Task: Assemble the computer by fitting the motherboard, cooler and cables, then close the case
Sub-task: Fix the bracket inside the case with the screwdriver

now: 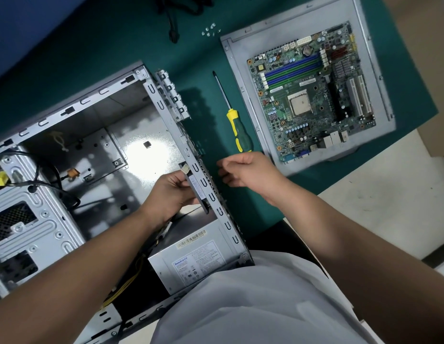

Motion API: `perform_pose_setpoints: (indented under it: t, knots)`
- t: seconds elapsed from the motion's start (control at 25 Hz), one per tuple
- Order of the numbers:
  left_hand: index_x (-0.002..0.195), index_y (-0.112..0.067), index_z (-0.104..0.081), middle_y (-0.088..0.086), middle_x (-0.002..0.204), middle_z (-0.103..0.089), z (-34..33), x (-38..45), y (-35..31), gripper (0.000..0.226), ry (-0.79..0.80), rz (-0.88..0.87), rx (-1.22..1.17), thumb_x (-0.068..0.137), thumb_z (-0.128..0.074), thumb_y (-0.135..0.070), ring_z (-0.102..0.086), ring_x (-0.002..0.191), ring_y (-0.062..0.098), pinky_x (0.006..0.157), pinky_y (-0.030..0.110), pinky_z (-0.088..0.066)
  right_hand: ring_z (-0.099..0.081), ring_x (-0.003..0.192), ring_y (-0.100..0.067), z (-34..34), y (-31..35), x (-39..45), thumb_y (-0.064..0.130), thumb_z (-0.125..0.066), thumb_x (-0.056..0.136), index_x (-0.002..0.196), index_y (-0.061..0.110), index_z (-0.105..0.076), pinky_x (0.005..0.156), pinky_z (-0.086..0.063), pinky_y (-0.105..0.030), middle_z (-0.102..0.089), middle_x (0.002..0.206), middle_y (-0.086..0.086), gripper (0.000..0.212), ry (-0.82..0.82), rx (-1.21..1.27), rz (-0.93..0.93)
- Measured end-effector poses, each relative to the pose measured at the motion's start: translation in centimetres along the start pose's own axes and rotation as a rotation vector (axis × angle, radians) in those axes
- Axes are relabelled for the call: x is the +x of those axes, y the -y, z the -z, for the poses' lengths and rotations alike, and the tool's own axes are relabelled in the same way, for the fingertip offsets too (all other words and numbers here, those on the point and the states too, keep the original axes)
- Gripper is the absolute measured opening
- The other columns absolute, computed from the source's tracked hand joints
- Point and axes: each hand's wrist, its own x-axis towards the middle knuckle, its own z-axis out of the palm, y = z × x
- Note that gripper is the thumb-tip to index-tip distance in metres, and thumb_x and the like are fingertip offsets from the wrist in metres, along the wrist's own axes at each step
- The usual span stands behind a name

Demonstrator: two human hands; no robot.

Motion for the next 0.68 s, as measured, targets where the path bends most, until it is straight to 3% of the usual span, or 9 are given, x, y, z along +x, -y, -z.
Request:
perform_pose_setpoints:
  t: [0.12, 0.2, 0.28, 0.4, 0.56, 0.68]
  knots:
    - [0.091, 0.007, -0.072, 0.011, 0.080, -0.078, 0.2, 0.0, 0.1, 0.011, 0.020, -0.012, -0.013, 0.087, -0.067, 0.016, -0.074, 0.068, 0.017, 0.063, 0.026, -0.059, -0.065, 0.085, -0.014, 0.9, 1.2, 0.7, 0.022, -0.069, 0.092, 0.095, 0.024, -0.068, 0.086, -0.054, -0.032, -0.069, 0.096, 0.003, 0.003, -0.400, -0.502, 0.393]
    - [0.089, 0.004, -0.072, 0.012, 0.080, -0.078, 0.2, 0.0, 0.2, 0.014, 0.033, -0.017, -0.026, 0.087, -0.066, 0.017, -0.074, 0.067, 0.018, 0.062, 0.026, -0.059, -0.059, 0.099, -0.026, 1.2, 1.6, 1.6, 0.026, -0.074, 0.088, 0.110, 0.014, -0.061, 0.094, -0.048, -0.039, -0.058, 0.113, -0.008, 0.028, -0.543, -0.768, 0.486]
    - [0.087, 0.003, -0.072, 0.012, 0.078, -0.077, 0.3, 0.1, 0.3, 0.017, 0.049, -0.030, -0.036, 0.087, -0.065, 0.019, -0.073, 0.065, 0.017, 0.061, 0.025, -0.058, -0.055, 0.109, -0.036, 1.1, 1.6, 2.7, 0.031, -0.077, 0.086, 0.121, 0.008, -0.053, 0.098, -0.043, -0.043, -0.051, 0.123, -0.015, 0.049, -0.536, -0.929, 0.396]
    - [0.087, -0.001, -0.075, 0.014, 0.081, -0.078, 0.5, 0.1, 0.4, 0.021, 0.075, -0.041, -0.036, 0.088, -0.065, 0.018, -0.074, 0.068, 0.018, 0.063, 0.025, -0.059, -0.053, 0.114, -0.038, 0.6, 1.1, 3.7, 0.023, -0.076, 0.087, 0.123, 0.007, -0.046, 0.099, -0.040, -0.041, -0.051, 0.125, -0.018, 0.049, -0.506, -0.988, 0.379]
    - [0.092, -0.001, -0.075, 0.016, 0.089, -0.078, 0.7, 0.2, 0.3, 0.021, 0.090, -0.034, -0.038, 0.089, -0.064, 0.017, -0.076, 0.076, 0.021, 0.068, 0.026, -0.060, -0.057, 0.106, -0.035, 1.2, 1.6, 2.7, 0.018, -0.068, 0.090, 0.123, 0.008, -0.049, 0.085, -0.042, -0.038, -0.055, 0.121, -0.015, 0.039, -0.534, -0.872, 0.416]
    - [0.093, 0.004, -0.073, 0.015, 0.087, -0.079, 0.7, 0.1, 0.0, 0.022, 0.093, -0.039, -0.042, 0.087, -0.061, 0.022, -0.076, 0.075, 0.021, 0.068, 0.025, -0.060, -0.060, 0.105, -0.029, 2.3, 2.5, 0.3, 0.017, -0.066, 0.090, 0.126, 0.009, -0.056, 0.087, -0.051, -0.043, -0.058, 0.121, -0.011, 0.038, -0.610, -0.688, 0.603]
